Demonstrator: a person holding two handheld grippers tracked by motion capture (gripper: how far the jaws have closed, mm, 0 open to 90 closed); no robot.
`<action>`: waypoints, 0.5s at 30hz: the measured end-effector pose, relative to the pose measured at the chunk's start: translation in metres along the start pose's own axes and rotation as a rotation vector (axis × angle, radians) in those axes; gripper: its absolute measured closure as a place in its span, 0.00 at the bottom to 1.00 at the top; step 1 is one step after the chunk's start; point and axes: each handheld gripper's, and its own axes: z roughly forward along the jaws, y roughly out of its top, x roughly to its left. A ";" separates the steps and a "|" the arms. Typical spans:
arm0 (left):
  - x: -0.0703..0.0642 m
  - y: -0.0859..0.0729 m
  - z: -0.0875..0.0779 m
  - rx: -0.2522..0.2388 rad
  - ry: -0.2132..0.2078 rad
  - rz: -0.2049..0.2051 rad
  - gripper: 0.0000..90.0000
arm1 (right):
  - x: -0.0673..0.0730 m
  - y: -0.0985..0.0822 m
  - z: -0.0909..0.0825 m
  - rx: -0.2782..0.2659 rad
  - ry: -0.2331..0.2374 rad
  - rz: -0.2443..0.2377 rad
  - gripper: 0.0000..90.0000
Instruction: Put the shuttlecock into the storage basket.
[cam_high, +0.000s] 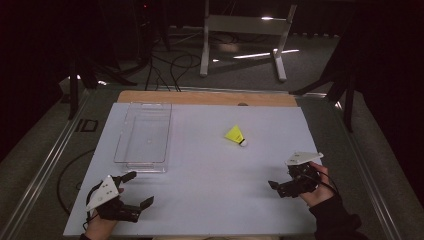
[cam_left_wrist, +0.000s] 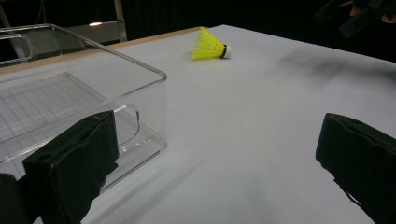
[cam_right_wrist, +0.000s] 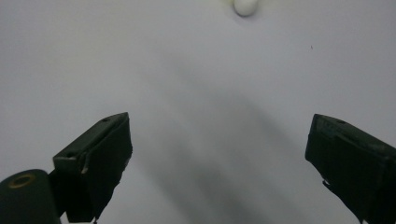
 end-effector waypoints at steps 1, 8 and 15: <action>0.000 0.000 0.000 0.000 0.000 0.000 0.00 | 0.000 0.000 0.000 0.000 0.000 0.000 0.08; 0.000 0.000 0.000 0.002 -0.002 0.000 0.00 | -0.002 0.001 0.009 0.079 0.022 0.020 0.08; 0.000 0.000 0.000 0.004 -0.003 0.000 0.00 | -0.003 0.002 0.013 0.122 0.029 0.032 0.08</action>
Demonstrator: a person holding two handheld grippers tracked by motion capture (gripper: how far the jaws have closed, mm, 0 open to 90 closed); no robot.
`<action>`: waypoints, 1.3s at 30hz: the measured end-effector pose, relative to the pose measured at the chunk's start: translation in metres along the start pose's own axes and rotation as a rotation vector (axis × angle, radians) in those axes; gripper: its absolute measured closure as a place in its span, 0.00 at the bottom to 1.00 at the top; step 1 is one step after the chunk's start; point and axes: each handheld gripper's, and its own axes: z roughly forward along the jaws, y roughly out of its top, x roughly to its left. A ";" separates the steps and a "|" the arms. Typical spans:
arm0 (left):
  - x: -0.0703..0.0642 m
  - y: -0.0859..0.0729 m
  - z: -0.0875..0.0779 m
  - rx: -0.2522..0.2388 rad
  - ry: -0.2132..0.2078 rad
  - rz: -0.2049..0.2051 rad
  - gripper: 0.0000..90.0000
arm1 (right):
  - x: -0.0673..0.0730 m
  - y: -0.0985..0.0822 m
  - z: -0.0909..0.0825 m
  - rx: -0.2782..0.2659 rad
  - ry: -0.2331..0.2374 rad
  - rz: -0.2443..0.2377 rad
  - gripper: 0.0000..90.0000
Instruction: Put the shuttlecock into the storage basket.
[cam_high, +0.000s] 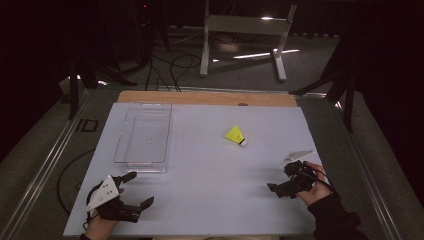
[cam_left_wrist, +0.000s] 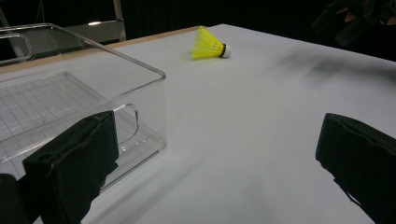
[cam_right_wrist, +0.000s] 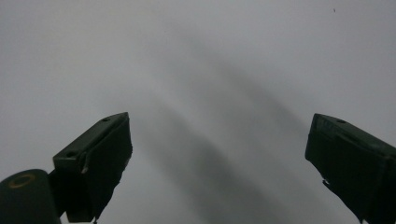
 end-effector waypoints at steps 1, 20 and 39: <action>0.000 0.000 0.000 0.001 0.000 0.001 0.00 | 0.000 0.000 0.000 0.005 -0.002 -0.004 0.08; 0.000 0.000 0.000 0.004 -0.006 0.004 0.00 | 0.001 0.013 0.010 0.135 0.014 0.050 0.08; 0.000 0.000 0.000 0.002 -0.007 0.002 0.00 | -0.003 0.032 0.026 0.201 0.034 0.028 0.09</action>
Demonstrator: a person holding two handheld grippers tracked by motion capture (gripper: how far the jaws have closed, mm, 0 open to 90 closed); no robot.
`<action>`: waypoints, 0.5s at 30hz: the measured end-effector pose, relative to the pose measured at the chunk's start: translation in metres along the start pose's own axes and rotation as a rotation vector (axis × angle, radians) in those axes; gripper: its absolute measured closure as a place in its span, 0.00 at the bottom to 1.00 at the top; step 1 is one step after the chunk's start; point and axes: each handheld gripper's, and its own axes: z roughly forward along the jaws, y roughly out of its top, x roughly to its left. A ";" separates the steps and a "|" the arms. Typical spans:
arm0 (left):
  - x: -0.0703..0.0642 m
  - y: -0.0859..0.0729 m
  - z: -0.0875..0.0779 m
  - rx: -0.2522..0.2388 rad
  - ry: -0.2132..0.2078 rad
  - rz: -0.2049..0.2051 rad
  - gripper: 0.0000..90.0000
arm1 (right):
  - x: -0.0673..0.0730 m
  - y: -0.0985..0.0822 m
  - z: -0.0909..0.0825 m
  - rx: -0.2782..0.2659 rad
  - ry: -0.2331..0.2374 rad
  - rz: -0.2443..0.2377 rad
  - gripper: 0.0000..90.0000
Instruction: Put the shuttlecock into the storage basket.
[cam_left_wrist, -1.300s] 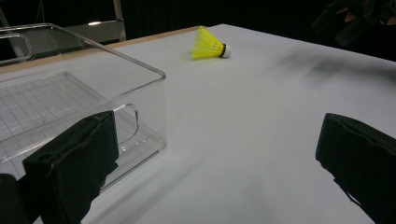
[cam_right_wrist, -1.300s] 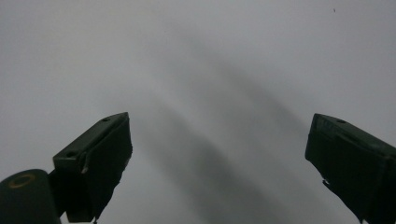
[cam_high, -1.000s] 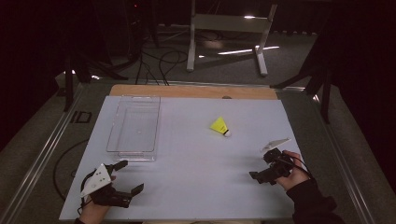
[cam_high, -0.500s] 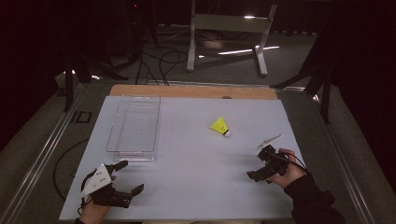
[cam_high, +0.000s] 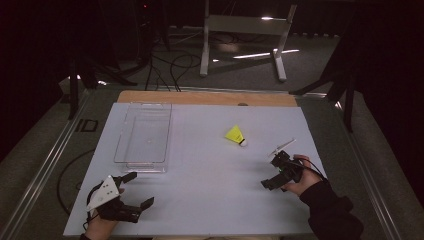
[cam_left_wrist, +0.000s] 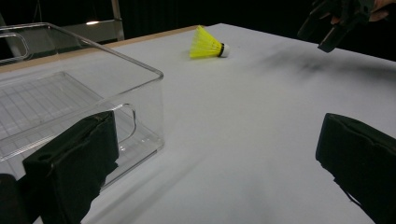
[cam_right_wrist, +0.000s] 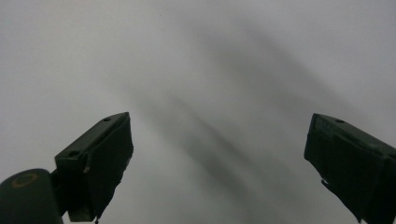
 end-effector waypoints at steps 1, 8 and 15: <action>0.000 0.000 0.000 0.000 0.000 0.000 0.00 | 0.000 0.001 0.001 -0.001 0.000 -0.005 0.09; 0.000 0.000 0.000 0.001 0.000 -0.001 0.00 | -0.003 0.011 0.003 0.015 -0.005 -0.012 0.09; 0.000 0.000 0.000 0.000 -0.002 -0.003 0.00 | -0.008 0.020 0.006 0.036 0.006 -0.003 0.10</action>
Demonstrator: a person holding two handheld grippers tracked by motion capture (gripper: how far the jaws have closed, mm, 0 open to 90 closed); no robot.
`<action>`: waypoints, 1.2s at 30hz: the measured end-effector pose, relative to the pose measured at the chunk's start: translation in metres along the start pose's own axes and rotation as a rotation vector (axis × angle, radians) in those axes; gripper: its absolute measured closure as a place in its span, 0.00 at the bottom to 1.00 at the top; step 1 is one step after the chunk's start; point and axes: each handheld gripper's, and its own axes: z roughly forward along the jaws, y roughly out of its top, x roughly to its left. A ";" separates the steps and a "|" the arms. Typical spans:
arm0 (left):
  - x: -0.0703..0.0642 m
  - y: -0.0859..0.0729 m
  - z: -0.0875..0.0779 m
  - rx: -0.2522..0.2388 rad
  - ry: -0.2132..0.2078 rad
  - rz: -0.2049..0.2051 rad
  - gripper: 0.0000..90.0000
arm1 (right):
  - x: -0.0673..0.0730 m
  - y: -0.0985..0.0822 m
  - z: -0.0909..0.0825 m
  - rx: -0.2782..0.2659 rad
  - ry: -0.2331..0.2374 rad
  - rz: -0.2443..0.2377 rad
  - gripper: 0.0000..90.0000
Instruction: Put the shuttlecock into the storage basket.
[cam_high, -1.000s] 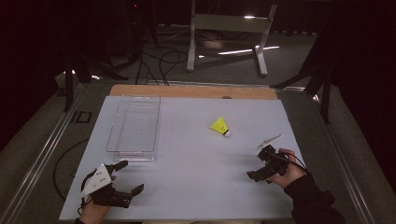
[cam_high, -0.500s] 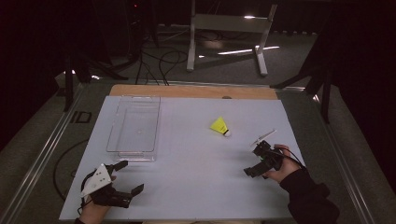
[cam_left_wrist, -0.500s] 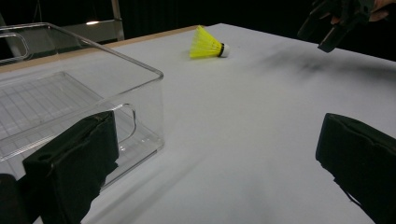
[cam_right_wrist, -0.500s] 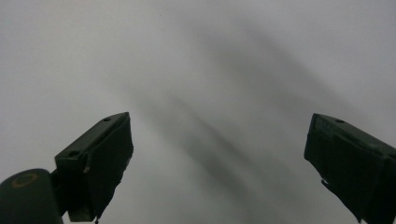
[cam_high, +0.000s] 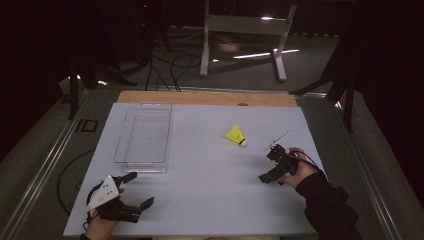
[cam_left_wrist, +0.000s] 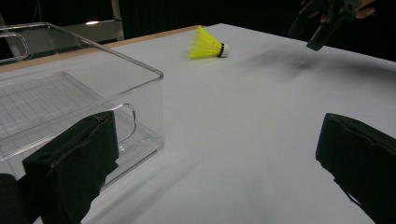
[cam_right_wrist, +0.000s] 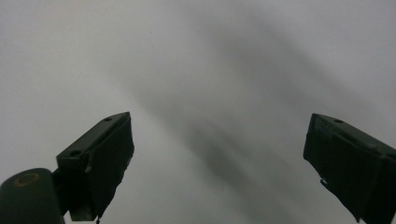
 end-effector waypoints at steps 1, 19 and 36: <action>0.000 0.000 0.000 0.000 0.000 0.001 0.00 | -0.001 0.001 0.000 0.001 -0.003 0.003 0.10; 0.000 0.000 0.000 -0.004 0.001 -0.003 0.00 | -0.011 0.023 -0.003 0.024 -0.030 0.005 0.15; 0.001 0.000 0.000 -0.007 -0.003 -0.006 0.00 | -0.017 0.043 0.008 0.069 0.035 -0.016 0.11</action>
